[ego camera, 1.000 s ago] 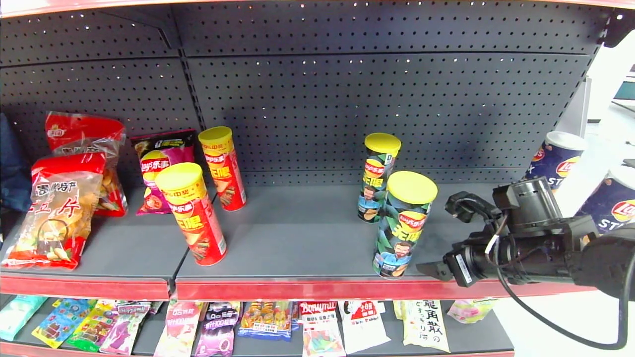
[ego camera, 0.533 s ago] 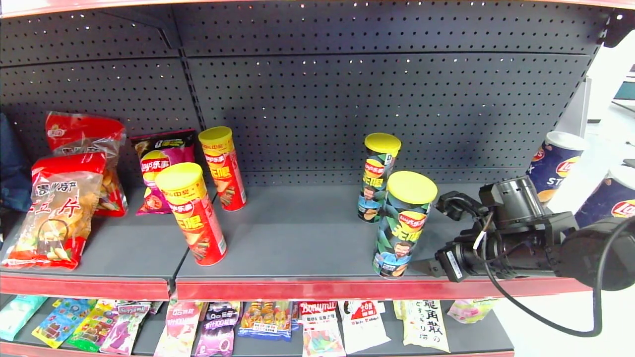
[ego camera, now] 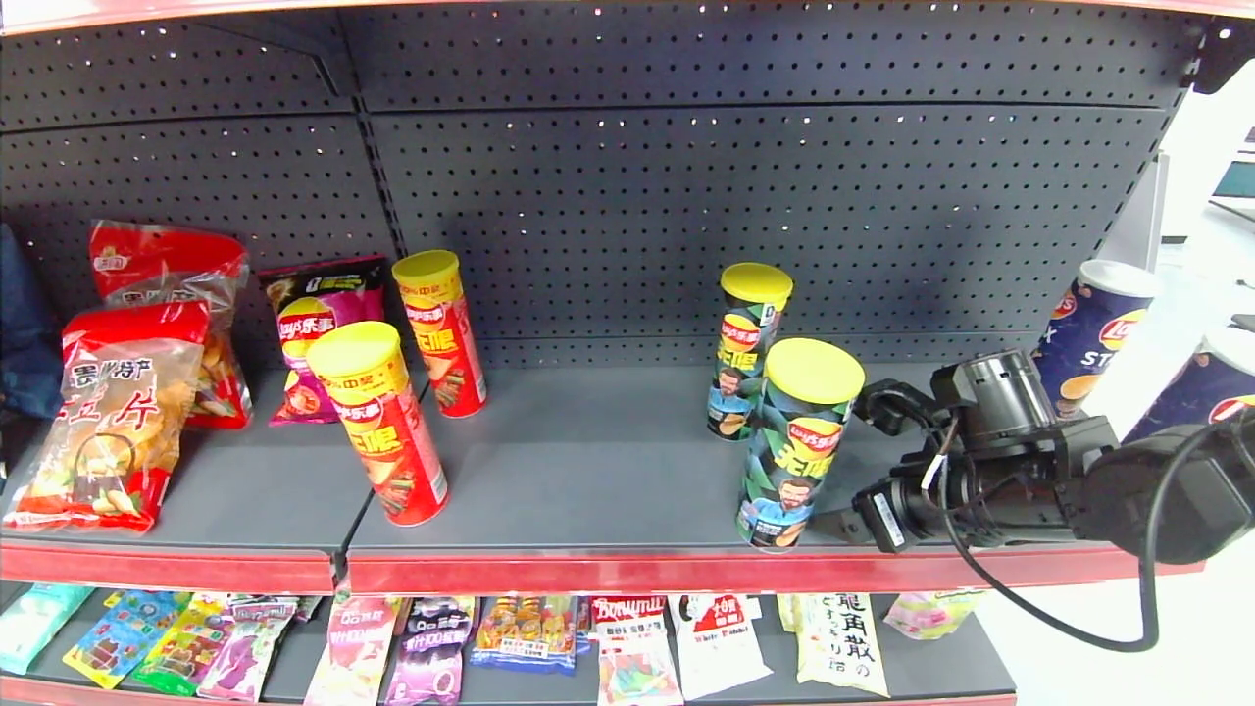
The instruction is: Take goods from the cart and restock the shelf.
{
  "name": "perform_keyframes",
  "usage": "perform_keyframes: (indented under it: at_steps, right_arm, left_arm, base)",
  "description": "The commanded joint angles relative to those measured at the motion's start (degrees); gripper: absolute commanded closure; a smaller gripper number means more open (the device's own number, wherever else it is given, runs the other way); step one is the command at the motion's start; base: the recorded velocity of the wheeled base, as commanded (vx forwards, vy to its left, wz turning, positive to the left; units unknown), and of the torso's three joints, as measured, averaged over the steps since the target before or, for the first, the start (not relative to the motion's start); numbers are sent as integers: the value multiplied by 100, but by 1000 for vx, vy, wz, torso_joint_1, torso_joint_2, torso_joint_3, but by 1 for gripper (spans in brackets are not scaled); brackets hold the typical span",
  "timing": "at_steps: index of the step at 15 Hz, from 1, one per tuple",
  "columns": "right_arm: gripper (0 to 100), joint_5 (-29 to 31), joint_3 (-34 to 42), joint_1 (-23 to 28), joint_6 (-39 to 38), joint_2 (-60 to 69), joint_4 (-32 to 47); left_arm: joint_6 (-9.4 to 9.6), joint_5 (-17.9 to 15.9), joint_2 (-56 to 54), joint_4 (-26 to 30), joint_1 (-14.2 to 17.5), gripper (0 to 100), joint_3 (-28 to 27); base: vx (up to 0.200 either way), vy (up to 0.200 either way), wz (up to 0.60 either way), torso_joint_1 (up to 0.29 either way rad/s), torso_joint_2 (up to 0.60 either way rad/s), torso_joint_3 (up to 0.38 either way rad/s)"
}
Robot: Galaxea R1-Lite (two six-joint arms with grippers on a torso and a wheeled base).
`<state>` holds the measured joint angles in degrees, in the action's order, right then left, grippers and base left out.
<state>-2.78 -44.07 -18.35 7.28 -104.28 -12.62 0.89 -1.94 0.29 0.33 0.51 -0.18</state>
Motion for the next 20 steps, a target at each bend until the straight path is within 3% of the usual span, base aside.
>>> perform_keyframes:
  at_steps: [1, 20]
  right_arm:
    - [0, -3, -14, -2, 11, -58, -4]
    - [0, 137, -225, -29, 19, -268, -4]
  left_arm:
    - [-1, 0, -3, 2, 2, 0, 1]
    - [-1, 0, -3, 2, 10, 0, 1]
  base:
    - [0, 0, 0, 0, 0, 0]
    - [0, 0, 0, 0, 0, 0]
